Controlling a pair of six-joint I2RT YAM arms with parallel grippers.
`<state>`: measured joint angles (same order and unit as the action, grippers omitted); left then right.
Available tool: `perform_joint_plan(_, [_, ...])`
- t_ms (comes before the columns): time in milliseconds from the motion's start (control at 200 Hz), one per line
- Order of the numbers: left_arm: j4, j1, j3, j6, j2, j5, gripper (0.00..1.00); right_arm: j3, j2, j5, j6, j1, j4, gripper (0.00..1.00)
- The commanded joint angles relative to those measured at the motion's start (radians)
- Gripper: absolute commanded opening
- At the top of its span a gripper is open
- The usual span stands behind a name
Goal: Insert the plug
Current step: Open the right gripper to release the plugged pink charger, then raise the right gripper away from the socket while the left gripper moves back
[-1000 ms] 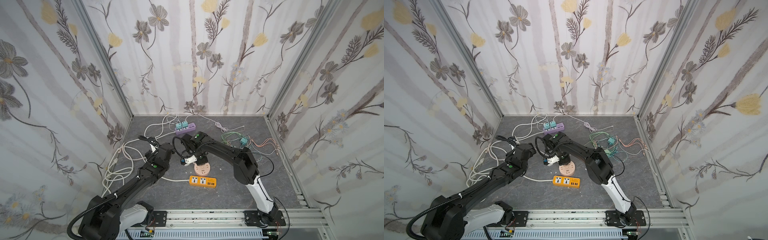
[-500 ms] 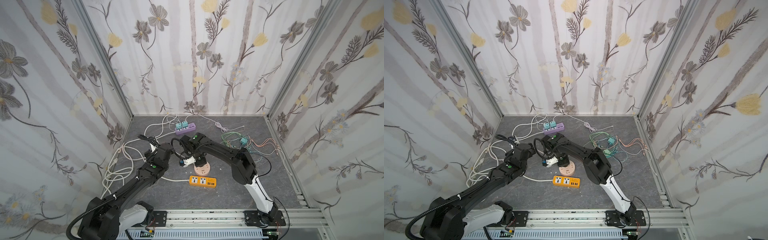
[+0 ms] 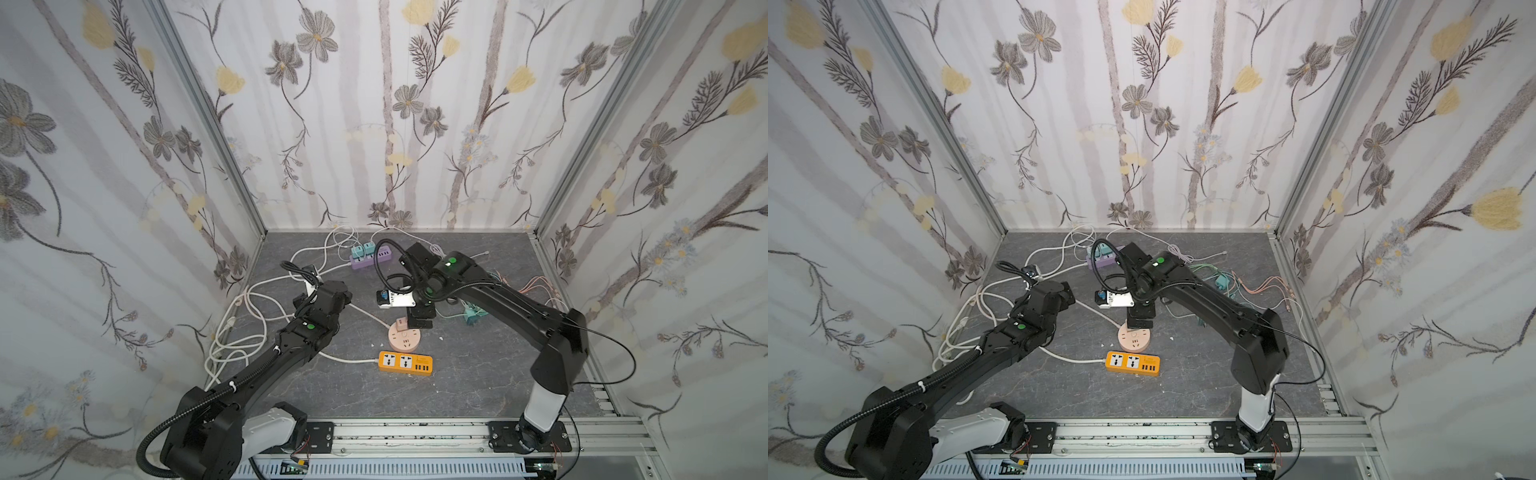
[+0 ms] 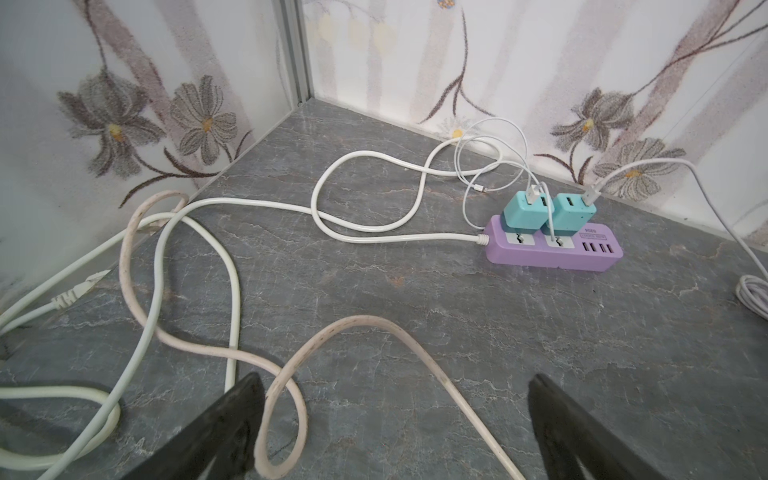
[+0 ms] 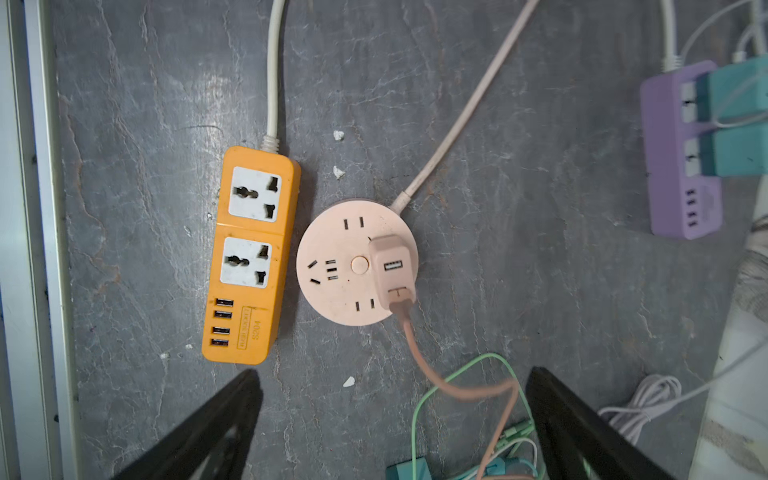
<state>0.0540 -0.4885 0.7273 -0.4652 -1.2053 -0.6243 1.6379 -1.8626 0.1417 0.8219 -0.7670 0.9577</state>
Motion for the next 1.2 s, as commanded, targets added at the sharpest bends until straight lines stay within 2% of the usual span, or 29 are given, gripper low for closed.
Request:
perform_joint_plan(0, [0.033,-0.034,0.081,0.081,-0.079,0.049,1.00,-0.189,0.179,0.013,-0.233,0.084,-0.435,0.99])
perform_joint_plan(75, [0.035,-0.075,0.156,0.125,-0.152,0.086,1.00,-0.380,0.301,-0.154,-0.552,0.186,-0.753,0.99])
perform_joint_plan(135, [0.036,-0.093,0.218,0.141,-0.207,0.169,1.00,-0.430,0.330,-0.190,-0.835,0.310,-0.783,0.99])
perform_joint_plan(210, [0.062,-0.116,0.308,0.135,-0.289,0.247,1.00,-0.433,0.304,-0.065,-1.105,0.476,-0.678,0.99])
perform_joint_plan(265, [0.093,-0.138,0.374,0.132,-0.347,0.265,1.00,-0.438,0.265,0.065,-1.186,0.557,-0.633,0.89])
perform_joint_plan(300, [0.108,-0.155,0.413,0.135,-0.383,0.265,1.00,-0.433,0.212,0.129,-1.201,0.590,-0.607,0.81])
perform_joint_plan(380, [0.127,-0.183,0.479,0.143,-0.448,0.265,1.00,-0.397,0.127,0.215,-1.203,0.625,-0.540,0.72])
perform_joint_plan(565, [0.191,-0.209,0.570,0.134,-0.523,0.271,1.00,-0.296,-0.021,0.322,-1.148,0.623,-0.465,0.67])
perform_joint_plan(665, [0.214,-0.211,0.580,0.135,-0.536,0.261,1.00,-0.260,-0.079,0.360,-1.144,0.623,-0.459,0.60])
perform_joint_plan(854, [0.239,-0.212,0.589,0.153,-0.546,0.225,1.00,-0.206,-0.150,0.319,-1.124,0.590,-0.415,0.55])
perform_joint_plan(954, [0.244,-0.212,0.593,0.156,-0.551,0.221,1.00,-0.188,-0.179,0.318,-1.114,0.576,-0.396,0.43])
perform_joint_plan(1034, [0.244,-0.212,0.593,0.154,-0.552,0.219,1.00,-0.182,-0.197,0.310,-1.113,0.572,-0.386,0.40])
perform_joint_plan(1144, [0.249,-0.211,0.588,0.153,-0.553,0.214,1.00,-0.188,-0.186,0.282,-1.119,0.569,-0.393,0.21])
perform_joint_plan(1194, [0.250,-0.211,0.585,0.155,-0.553,0.212,1.00,-0.187,-0.178,0.263,-1.117,0.568,-0.389,0.20])
